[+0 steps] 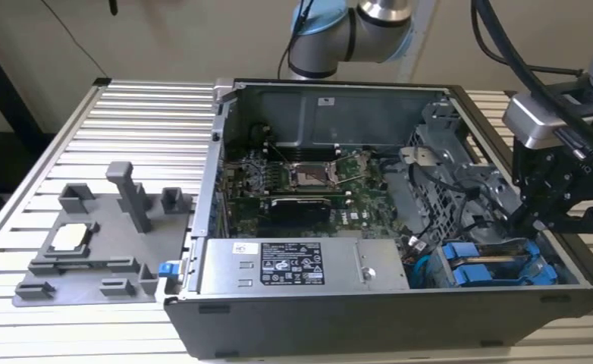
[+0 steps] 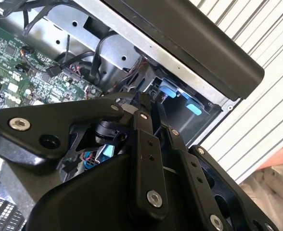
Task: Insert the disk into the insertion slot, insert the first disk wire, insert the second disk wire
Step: 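Insert the first disk wire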
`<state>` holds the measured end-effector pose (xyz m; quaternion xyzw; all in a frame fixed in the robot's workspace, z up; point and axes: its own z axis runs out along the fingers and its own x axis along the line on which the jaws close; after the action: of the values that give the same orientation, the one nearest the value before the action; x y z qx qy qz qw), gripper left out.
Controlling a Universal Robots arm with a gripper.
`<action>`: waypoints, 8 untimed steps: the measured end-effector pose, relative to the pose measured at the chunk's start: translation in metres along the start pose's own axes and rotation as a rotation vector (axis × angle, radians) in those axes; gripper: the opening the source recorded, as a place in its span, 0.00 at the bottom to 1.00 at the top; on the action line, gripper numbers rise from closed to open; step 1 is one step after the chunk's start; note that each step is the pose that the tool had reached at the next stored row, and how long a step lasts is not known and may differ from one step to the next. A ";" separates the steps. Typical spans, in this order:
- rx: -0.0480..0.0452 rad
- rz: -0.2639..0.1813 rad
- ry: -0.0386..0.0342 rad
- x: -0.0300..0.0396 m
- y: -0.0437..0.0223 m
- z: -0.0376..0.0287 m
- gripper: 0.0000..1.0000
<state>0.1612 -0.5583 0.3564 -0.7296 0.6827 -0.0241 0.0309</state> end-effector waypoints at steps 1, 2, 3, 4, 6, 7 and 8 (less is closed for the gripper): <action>0.0000 0.000 0.0000 0.0000 0.0000 0.0000 0.19; 0.0000 0.000 0.0000 0.0000 0.0000 0.0000 0.19; 0.0001 0.000 -0.0001 0.0000 0.0000 0.0001 0.19; 0.0000 0.000 0.0000 0.0001 0.0000 0.0001 0.19; 0.0000 0.001 0.0001 0.0002 0.0002 0.0005 0.19; 0.0001 0.001 0.0000 0.0002 0.0003 0.0009 0.19; 0.0001 0.001 -0.0002 0.0004 0.0005 0.0013 0.19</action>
<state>0.1609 -0.5587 0.3550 -0.7292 0.6832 -0.0240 0.0310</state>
